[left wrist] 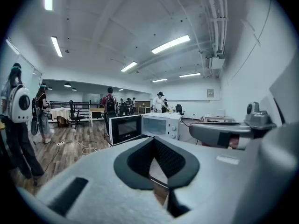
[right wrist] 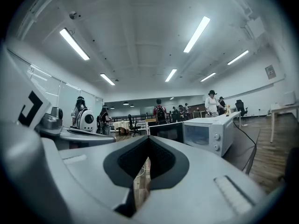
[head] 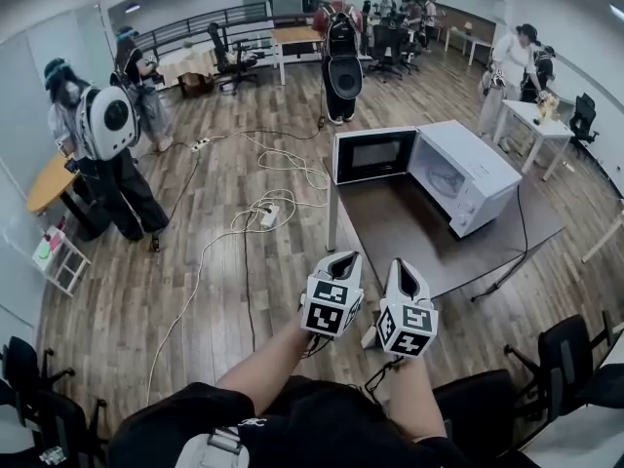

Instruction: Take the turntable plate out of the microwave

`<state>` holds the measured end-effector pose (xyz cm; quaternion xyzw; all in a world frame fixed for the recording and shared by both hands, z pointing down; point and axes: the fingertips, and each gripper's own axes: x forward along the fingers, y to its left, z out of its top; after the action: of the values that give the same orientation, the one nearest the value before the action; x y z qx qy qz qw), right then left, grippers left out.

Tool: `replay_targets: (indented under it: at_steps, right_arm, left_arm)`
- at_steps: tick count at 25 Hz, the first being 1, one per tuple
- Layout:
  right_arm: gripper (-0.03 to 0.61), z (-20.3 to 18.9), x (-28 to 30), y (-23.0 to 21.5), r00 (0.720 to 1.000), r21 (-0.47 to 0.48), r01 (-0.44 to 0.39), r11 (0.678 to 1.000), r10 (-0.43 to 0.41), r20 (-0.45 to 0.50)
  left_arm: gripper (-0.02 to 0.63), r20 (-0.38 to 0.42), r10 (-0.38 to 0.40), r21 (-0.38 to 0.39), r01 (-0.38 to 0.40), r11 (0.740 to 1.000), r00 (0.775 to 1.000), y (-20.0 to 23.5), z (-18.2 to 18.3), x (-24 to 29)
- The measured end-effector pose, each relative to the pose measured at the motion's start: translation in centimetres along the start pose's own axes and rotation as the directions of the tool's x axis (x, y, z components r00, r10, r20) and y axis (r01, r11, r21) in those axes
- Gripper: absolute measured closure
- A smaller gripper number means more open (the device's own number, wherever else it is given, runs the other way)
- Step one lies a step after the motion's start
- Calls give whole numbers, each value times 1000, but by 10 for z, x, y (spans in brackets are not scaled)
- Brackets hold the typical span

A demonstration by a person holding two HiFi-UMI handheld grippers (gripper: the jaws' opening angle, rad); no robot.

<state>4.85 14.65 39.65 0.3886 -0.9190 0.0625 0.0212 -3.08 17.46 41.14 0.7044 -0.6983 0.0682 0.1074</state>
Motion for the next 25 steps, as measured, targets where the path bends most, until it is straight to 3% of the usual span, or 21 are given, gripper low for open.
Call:
replay_targets:
  at_steps: [5,25]
  right_arm:
    - [572,7,-6,-6,1000,20,6,1000,-7,30]
    - [572,0,8,-36,999,5,35,999,-36,5]
  left_arm:
    - [611,9,3,-3,-2,1000,1000,-5,1,2]
    - [611,5,-40,31,40,999,999,-22,3,42]
